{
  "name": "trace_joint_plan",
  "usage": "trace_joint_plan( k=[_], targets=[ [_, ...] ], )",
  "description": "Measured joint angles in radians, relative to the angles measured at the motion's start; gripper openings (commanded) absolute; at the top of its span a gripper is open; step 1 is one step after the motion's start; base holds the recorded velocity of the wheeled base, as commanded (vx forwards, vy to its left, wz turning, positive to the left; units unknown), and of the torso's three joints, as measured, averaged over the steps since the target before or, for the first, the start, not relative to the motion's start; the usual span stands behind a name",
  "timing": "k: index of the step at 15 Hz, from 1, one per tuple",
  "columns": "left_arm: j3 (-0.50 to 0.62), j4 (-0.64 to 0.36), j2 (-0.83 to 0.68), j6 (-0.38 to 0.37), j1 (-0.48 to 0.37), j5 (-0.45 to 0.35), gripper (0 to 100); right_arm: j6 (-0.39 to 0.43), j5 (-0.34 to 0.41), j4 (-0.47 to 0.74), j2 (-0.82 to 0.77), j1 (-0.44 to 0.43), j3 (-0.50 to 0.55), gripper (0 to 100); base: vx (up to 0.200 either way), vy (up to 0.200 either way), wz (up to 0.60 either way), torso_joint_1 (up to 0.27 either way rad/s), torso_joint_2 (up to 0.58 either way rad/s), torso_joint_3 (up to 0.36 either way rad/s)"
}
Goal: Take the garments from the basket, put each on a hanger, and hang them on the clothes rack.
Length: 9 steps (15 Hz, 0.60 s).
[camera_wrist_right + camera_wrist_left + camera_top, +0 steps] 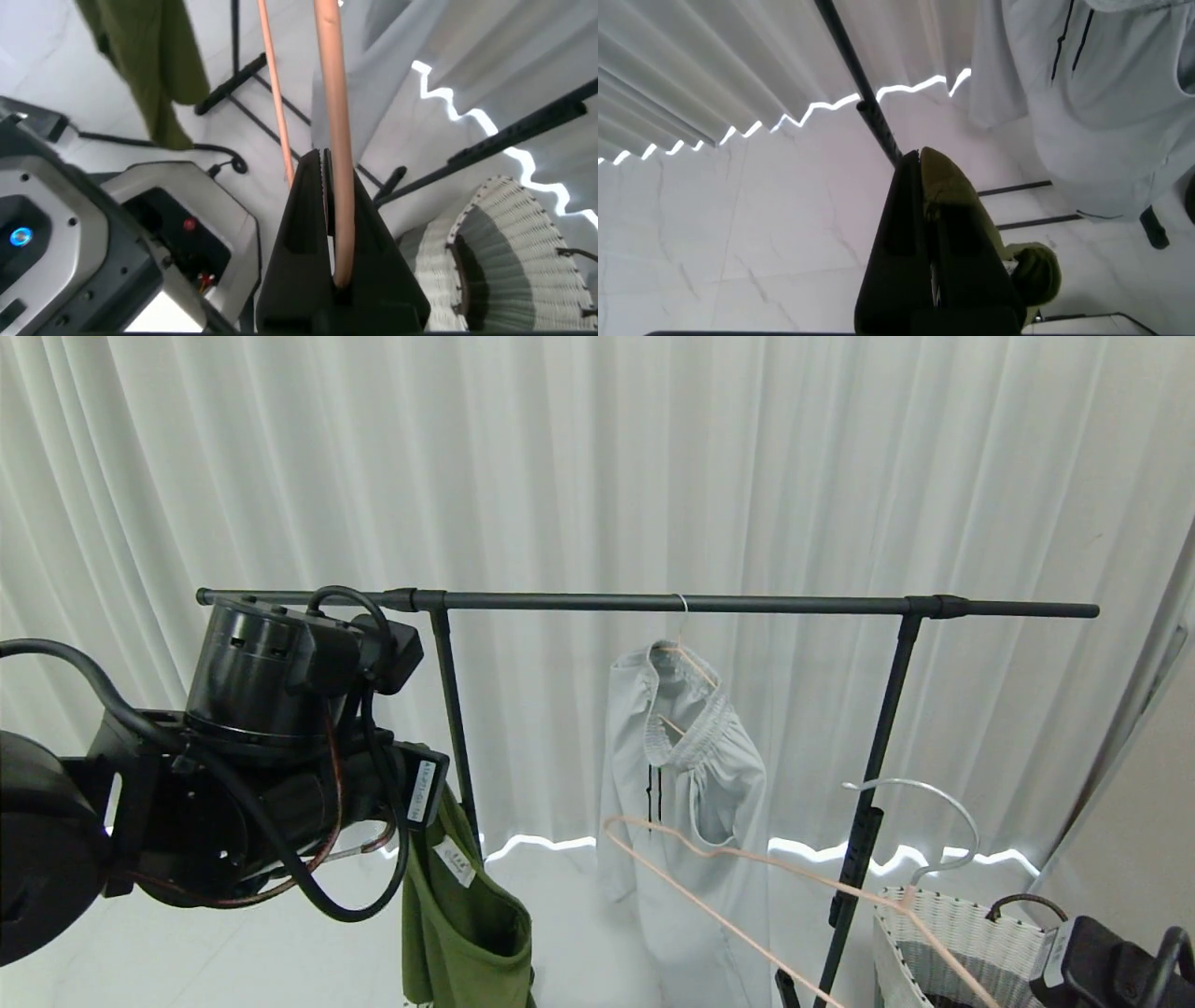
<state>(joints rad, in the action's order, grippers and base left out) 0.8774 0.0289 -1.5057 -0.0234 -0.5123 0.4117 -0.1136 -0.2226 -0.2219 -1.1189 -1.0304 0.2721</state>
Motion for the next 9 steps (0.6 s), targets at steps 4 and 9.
trace_joint_plan(
  k=[4,9],
  targets=[
    [0.009,0.000,-0.002,-0.001,0.015,0.002,0,-0.015,0.000,0.000,0.001,-0.029,-0.007,0,0.000,0.000,0.00,0.000,0.00,0.000],
    [0.018,0.000,0.000,0.004,0.031,0.030,0,-0.128,0.000,0.000,0.001,-0.123,-0.016,0,0.000,0.000,0.00,0.000,0.00,0.000]
  ],
)
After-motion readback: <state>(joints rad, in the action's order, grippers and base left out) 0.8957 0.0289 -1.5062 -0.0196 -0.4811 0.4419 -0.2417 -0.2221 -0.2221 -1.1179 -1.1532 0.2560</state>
